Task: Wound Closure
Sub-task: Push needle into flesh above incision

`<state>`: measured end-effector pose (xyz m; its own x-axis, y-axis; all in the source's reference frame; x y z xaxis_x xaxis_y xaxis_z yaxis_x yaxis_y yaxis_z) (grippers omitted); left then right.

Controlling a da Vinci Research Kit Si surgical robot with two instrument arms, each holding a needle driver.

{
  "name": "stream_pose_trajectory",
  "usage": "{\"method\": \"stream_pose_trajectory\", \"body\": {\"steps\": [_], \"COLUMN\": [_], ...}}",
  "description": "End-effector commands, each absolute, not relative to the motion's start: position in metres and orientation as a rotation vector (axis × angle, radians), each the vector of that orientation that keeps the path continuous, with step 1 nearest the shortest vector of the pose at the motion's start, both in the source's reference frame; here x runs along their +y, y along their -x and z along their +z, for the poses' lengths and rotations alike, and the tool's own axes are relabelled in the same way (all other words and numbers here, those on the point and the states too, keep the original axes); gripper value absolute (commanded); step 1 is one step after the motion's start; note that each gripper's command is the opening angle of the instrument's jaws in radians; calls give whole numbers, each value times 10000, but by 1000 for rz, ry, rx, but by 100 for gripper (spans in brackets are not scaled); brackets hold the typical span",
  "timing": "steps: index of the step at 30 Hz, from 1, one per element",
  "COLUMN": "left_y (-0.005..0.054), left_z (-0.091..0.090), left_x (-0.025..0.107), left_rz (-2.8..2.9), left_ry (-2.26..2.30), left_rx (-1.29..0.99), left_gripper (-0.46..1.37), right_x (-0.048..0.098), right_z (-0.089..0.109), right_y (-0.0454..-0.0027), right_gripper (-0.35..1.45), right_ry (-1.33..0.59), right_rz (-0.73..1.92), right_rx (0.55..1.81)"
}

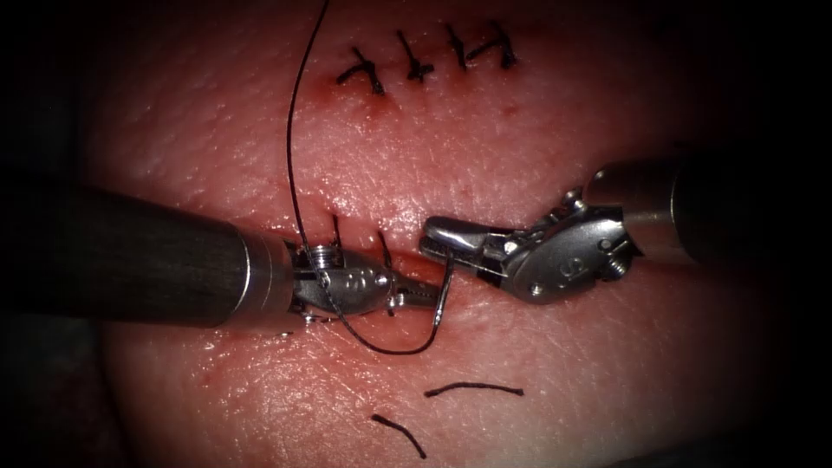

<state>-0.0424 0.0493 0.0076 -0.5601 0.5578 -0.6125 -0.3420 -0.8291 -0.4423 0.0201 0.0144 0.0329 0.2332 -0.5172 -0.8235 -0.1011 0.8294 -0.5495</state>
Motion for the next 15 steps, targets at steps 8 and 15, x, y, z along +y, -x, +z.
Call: {"method": "stream_pose_trajectory", "body": {"steps": [8, 15], "left_y": [420, 413], "left_z": [90, 105], "left_x": [477, 468], "left_rz": [2357, 2346], "left_ry": [1046, 1039], "left_rx": [-384, -393], "left_gripper": [-35, -35], "right_x": [170, 188], "right_z": [311, 298], "right_y": [-200, -202], "right_gripper": [-35, -35], "right_ry": [577, 556], "right_rz": [-306, -293], "right_rx": [1343, 1347]}}
